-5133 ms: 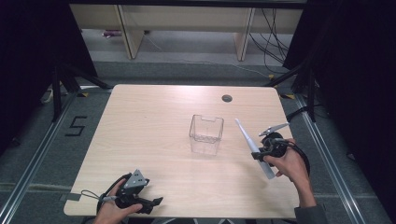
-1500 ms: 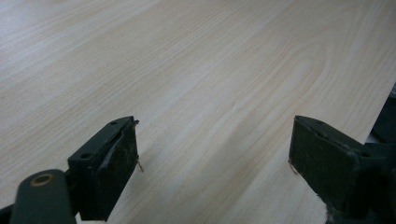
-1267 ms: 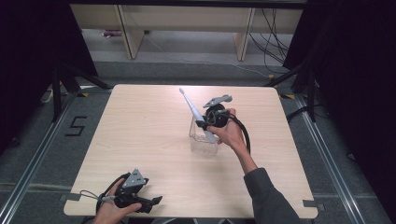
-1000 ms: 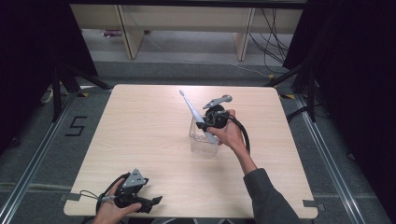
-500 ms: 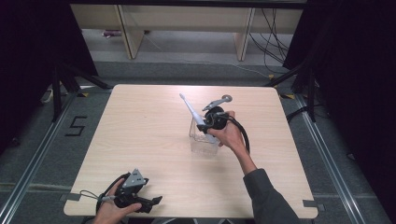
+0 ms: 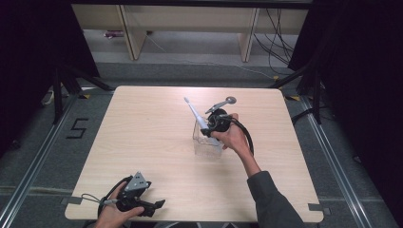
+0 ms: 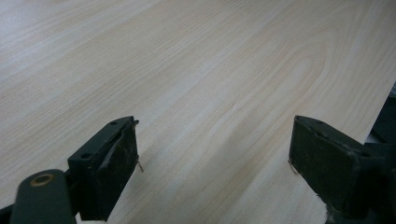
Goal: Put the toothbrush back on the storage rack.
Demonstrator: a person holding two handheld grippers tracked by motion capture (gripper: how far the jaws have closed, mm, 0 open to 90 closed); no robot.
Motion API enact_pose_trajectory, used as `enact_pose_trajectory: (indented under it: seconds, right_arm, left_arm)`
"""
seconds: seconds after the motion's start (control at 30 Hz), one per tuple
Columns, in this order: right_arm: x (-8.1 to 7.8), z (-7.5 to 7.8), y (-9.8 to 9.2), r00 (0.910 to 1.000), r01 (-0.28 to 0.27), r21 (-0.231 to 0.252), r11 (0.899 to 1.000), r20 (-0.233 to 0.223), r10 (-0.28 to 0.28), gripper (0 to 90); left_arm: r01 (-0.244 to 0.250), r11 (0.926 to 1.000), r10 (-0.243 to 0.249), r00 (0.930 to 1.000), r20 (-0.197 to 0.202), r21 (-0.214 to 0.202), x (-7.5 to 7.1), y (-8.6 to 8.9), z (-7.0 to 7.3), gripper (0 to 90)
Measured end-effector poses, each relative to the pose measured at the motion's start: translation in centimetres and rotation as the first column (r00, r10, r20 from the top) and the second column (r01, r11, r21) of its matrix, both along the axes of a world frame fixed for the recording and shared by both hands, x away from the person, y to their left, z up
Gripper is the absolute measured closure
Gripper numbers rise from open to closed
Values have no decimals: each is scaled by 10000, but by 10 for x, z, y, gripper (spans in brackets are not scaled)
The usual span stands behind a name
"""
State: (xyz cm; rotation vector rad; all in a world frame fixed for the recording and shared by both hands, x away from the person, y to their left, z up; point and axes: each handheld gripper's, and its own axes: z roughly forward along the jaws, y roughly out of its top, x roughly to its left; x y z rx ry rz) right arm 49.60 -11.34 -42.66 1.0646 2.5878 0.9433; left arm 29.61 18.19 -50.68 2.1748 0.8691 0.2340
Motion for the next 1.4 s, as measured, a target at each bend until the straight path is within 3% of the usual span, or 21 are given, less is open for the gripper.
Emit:
enact_pose_trajectory:
  seconds: [0.4, 0.47, 0.57, 0.8, 0.97, 1.23, 1.27, 1.4]
  right_arm:
    - [3, -1, -3, 9990, -37, -5, 10000, -441, 36, 660]
    - [4, -2, -3, 9996, -240, 22, 9997, -174, 240, 660]
    - [2, -2, -2, 9983, -84, -16, 10000, -582, 83, 659]
    - [2, -3, -3, 9978, -213, 31, 9998, -621, 214, 646]
    - [0, 1, -6, 9993, -249, 174, 9995, -287, 254, 615]
    - [-8, 13, -12, 9998, 70, 585, 9983, -202, -59, 584]
    - [-7, 15, -13, 9991, -277, 643, 9975, 336, 256, 563]
    - [-9, 18, -15, 9980, -421, 866, 9954, 506, 378, 539]
  left_arm:
    - [-75, 9998, 74, 10000, -56, -206, -1, -1, -1, 149]
    - [-143, 9996, 141, 9998, -103, -231, -1, -2, -1, 149]
    - [-64, 9998, 63, 10000, -48, -198, -1, -2, -1, 149]
    - [-64, 9998, 63, 10000, -51, -199, -1, -2, -1, 149]
    - [-90, 9998, 89, 9999, -57, -152, -1, -2, -1, 149]
    - [-18, 9998, 18, 10000, -6, -202, -1, -2, -1, 149]
    - [-18, 9998, 18, 10000, 13, -181, 0, -2, -1, 149]
    - [-22, 9998, 22, 10000, -29, -215, -1, -2, -1, 149]
